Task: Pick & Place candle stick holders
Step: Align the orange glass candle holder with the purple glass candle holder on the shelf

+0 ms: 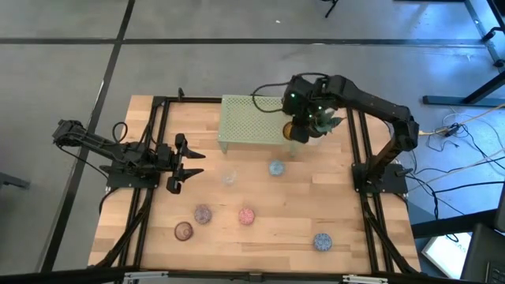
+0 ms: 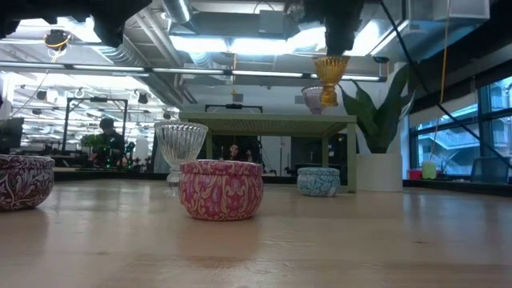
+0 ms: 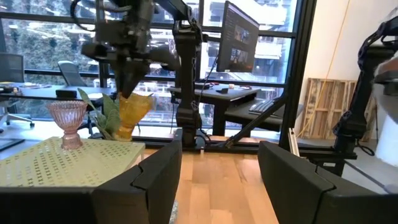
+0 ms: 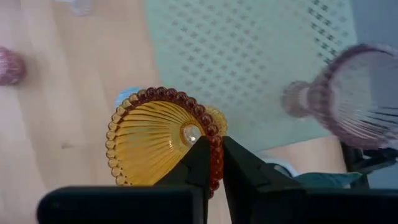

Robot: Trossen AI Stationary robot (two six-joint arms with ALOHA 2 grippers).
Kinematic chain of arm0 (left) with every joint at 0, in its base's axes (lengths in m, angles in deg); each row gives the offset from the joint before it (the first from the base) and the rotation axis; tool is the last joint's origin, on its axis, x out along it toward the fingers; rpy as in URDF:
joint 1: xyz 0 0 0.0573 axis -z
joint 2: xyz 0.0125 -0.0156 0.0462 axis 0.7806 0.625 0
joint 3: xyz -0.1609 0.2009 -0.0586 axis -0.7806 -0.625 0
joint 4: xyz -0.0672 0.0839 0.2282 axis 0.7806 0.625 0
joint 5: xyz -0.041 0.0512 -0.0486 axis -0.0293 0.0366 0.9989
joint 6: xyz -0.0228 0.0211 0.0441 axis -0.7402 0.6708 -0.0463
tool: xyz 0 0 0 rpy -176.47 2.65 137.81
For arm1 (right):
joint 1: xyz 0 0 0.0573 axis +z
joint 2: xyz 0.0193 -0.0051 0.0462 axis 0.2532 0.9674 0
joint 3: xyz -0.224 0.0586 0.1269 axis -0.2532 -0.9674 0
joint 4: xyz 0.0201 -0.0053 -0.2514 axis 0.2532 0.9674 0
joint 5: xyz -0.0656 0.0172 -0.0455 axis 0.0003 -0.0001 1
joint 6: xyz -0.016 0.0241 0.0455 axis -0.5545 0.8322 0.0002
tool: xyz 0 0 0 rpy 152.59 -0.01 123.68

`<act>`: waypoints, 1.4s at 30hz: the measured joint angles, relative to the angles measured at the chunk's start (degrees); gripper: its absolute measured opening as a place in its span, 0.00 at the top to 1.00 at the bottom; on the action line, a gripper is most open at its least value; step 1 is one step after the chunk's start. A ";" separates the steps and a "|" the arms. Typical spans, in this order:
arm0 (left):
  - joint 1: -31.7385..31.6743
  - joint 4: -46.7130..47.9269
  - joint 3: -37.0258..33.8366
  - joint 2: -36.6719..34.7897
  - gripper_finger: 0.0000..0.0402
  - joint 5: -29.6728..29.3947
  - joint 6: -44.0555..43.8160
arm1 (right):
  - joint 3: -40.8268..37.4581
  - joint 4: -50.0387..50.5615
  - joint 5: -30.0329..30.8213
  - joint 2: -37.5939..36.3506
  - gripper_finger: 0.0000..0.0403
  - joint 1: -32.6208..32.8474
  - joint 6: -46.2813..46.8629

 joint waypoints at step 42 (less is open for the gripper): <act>-0.01 0.00 0.00 0.01 0.48 -0.01 0.01 | -5.53 -5.70 -1.01 0.14 0.71 -3.52 -4.22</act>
